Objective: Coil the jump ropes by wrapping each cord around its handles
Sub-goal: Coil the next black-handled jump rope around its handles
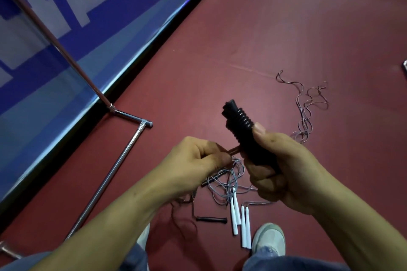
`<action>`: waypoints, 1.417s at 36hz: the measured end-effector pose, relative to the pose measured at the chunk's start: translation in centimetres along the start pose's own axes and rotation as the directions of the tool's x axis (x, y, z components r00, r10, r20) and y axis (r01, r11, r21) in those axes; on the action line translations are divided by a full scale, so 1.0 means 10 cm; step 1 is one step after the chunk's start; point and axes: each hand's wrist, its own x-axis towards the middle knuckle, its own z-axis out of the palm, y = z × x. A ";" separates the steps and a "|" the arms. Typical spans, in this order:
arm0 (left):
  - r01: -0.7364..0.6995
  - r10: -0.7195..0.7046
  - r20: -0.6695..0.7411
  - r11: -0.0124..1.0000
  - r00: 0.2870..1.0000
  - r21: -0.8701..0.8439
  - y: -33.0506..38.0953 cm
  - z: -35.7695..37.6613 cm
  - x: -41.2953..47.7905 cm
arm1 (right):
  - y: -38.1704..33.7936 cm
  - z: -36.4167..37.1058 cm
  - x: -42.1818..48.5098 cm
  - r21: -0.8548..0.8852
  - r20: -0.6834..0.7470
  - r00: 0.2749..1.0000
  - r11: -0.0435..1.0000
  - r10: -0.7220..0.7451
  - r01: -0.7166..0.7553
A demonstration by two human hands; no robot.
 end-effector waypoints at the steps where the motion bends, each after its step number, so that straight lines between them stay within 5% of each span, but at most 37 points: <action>1: 0.010 -0.010 0.026 1.000 1.000 -0.025 0.01 0.00 0.00 | 0.01 0.00 0.00 0.011 0.043 0.999 1.000 0.015 -0.015; 9: -0.015 0.028 0.240 0.998 0.970 -0.058 0.09 -0.12 -0.04 | 0.01 -0.02 -0.03 -0.065 0.282 0.938 0.979 0.202 -0.191; 13: -0.043 0.039 0.207 0.999 0.978 0.012 0.09 -0.16 -0.03 | 0.04 -0.07 0.02 -0.083 0.357 0.896 0.965 0.264 -0.251; 27: -0.026 0.059 0.214 0.988 0.975 -0.152 0.04 -0.23 0.00 | 0.29 -0.01 0.17 0.124 0.388 0.844 0.887 0.370 -0.446; 31: 0.000 0.046 0.194 0.974 0.980 -0.229 0.00 -0.25 0.02 | 0.51 -0.19 0.10 0.338 0.594 0.718 0.698 0.362 -0.631; 34: 0.052 0.020 0.232 0.953 0.973 -0.299 -0.01 -0.25 0.01 | 0.34 -0.01 0.07 0.291 0.701 0.652 0.720 0.288 -0.630; 39: 0.138 -0.018 0.325 0.927 0.946 -0.350 -0.01 -0.34 0.02 | 0.34 0.14 0.11 0.325 0.703 0.697 0.809 0.140 -0.490; 45: 0.247 -0.089 0.375 0.884 0.923 -0.397 0.02 -0.32 0.01 | 0.20 0.01 0.08 0.205 0.460 0.873 0.936 0.165 -0.285; 51: 0.301 -0.165 0.336 0.861 0.927 -0.409 0.08 -0.26 0.00 | 0.23 0.14 0.05 0.238 0.262 0.957 0.953 0.124 -0.189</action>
